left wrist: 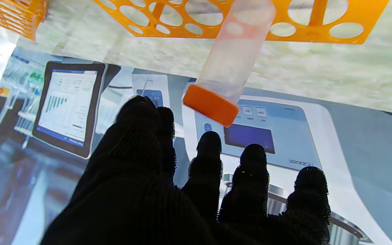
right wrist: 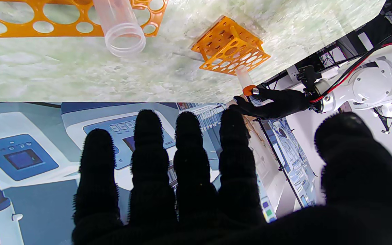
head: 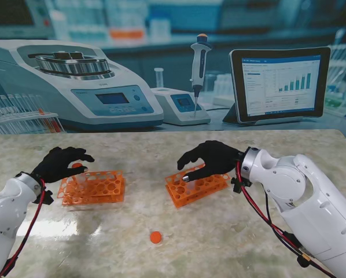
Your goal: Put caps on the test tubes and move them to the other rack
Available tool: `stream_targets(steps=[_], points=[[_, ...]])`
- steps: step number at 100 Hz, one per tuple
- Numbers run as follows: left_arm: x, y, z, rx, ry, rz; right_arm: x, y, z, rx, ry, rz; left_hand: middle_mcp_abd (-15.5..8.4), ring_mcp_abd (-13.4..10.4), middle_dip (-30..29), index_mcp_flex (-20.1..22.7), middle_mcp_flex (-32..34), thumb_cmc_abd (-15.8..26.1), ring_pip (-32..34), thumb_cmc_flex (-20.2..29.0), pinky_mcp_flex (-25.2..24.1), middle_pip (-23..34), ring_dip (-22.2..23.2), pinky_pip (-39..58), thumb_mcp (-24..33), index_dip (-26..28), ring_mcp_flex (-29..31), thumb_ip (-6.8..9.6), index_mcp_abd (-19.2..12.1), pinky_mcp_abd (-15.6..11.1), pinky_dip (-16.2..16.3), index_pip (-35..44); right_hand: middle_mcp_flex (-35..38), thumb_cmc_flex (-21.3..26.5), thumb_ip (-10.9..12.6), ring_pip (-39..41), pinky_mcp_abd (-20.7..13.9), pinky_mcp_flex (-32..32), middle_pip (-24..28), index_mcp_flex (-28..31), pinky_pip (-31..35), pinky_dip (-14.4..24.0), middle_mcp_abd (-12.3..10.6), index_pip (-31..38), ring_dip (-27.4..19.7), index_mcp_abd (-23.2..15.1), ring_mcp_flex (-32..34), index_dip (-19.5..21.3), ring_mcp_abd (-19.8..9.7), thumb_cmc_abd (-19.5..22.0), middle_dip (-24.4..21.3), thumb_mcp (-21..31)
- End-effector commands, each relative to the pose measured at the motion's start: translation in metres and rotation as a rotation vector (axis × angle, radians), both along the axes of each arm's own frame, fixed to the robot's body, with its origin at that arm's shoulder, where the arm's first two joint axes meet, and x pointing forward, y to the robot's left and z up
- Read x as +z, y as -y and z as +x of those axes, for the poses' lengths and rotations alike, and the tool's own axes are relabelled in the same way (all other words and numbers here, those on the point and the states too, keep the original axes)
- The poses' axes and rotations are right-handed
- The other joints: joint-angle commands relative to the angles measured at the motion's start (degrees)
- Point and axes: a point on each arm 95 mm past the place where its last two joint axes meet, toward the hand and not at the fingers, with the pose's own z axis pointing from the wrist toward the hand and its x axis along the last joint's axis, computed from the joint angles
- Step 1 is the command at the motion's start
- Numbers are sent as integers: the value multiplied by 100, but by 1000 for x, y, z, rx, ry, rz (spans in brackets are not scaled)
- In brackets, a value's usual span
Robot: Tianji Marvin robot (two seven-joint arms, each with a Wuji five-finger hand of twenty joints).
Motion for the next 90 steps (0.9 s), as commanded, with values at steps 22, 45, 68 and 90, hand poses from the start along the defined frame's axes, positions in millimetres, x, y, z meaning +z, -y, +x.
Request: stream_targets(steps=[22,45,68,90], points=[[19,25,0,-96,48,-36,-2,7,-12,-15,20,19,-186,-263,-167,-145,-63,346,-89,-150,-83,-6,-134,-544,-199,-118,-167,37,79,-161,-330,-197,33,-147,22,-136,108,-101,-1,98,-87,-31,-156,48,-43,-109,-109,55,-99,144,44,-66],[29,53,-4,-164,69,-68,-2,19,-26,-36,63,44,-69,54,-262,-225,86,572,-39,-299,71,-13,-149,-568,-296,-183,67,34,221,111,-334,-315,32,-147,23,-139,106,-100,-2,78,-88,-31,-152,35,-49,-103,-115,51,-103,149,42,-73],[31,86,-7,-224,69,-120,-12,33,-39,-64,93,62,-3,106,-277,-216,144,639,-20,-361,111,-25,-144,-578,-353,-209,193,41,277,169,-346,-366,24,-144,24,-137,107,-87,-5,61,-87,-33,-143,21,-51,-99,-111,44,-105,148,39,-77],[24,114,-11,-253,48,-170,-20,43,-44,-95,101,64,41,87,-292,-297,118,728,-15,-440,196,-57,-136,-542,-403,-242,227,40,334,218,-338,-446,-14,-135,26,-141,101,-88,-22,-32,-91,-38,-135,-41,-55,-29,-119,13,-120,147,30,-81]])
